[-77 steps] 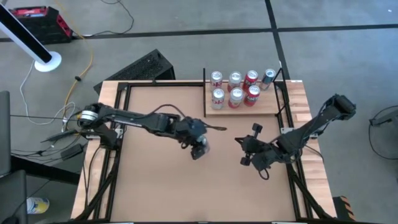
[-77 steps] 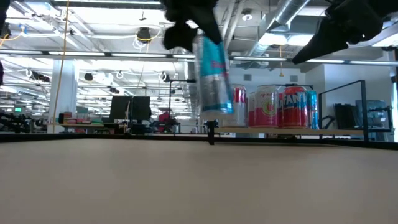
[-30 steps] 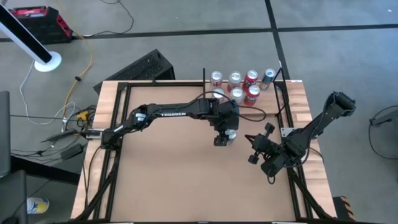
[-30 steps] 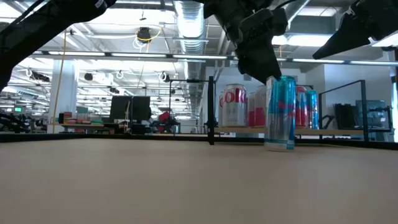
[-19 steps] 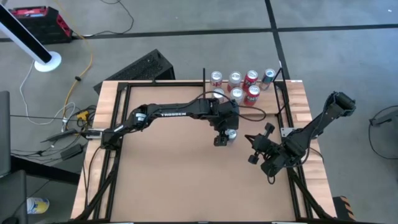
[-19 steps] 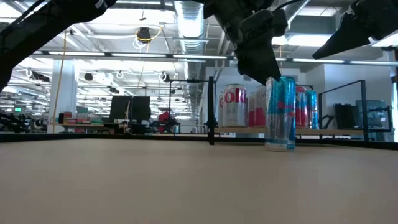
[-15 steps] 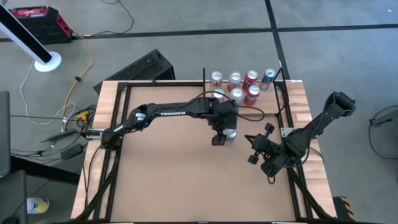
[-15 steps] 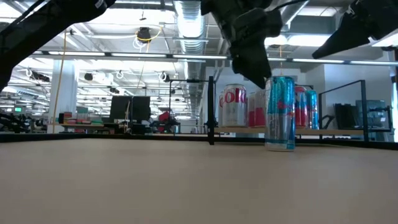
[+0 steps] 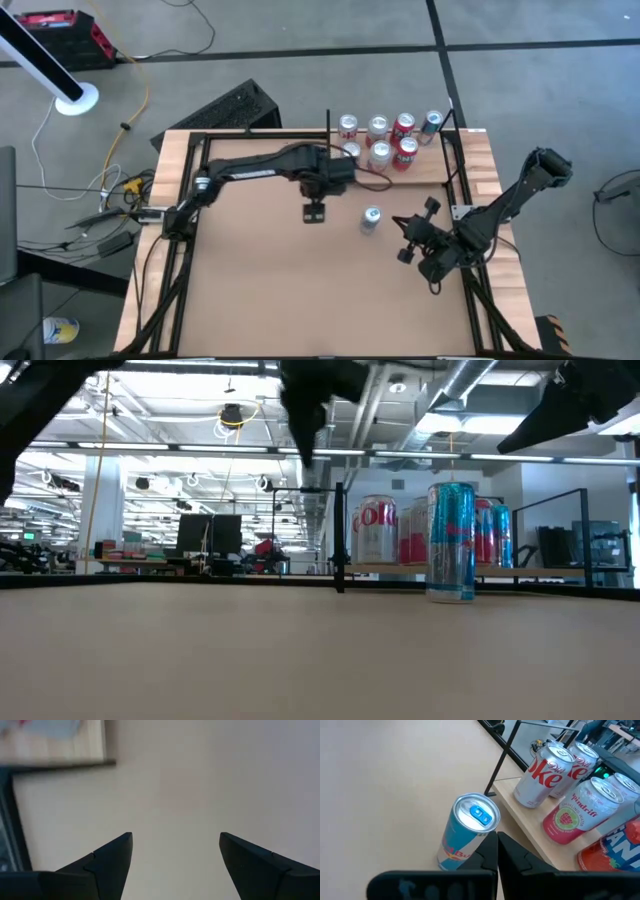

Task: Place canned beverage on shelf
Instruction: Put the blue soda can on the shelf

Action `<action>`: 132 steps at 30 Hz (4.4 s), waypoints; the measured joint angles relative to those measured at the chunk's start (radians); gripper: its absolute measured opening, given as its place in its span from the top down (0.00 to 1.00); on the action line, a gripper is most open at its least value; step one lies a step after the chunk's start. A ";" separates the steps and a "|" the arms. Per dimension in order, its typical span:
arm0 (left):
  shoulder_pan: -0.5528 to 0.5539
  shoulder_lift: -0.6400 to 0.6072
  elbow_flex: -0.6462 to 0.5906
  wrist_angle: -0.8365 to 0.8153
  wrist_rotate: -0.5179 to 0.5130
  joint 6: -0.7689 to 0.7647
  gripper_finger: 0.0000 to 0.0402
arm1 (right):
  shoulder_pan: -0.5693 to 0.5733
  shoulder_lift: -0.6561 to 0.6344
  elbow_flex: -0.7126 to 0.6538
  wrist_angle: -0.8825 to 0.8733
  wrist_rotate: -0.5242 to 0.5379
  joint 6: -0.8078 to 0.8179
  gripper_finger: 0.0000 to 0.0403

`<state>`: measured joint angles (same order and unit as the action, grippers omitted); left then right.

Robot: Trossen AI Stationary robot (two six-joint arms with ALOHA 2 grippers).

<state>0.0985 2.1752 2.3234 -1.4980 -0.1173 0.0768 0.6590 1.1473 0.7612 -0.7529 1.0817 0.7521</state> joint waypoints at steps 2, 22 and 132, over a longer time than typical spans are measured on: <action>-0.006 -0.071 -0.054 -0.020 -0.003 -0.021 0.29 | -0.008 0.000 0.000 0.005 -0.001 0.000 0.94; -0.256 -1.639 -1.912 1.276 -0.223 -0.321 0.29 | -0.042 -0.003 0.084 0.035 -0.015 -0.126 0.94; -0.254 -2.031 -2.309 1.559 -0.252 -0.107 0.29 | -0.515 0.004 0.007 0.304 -0.789 -0.497 0.15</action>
<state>-0.1555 0.1440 0.0139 0.0608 -0.3695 -0.0303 0.1440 1.1511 0.7685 -0.4484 0.2927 0.2553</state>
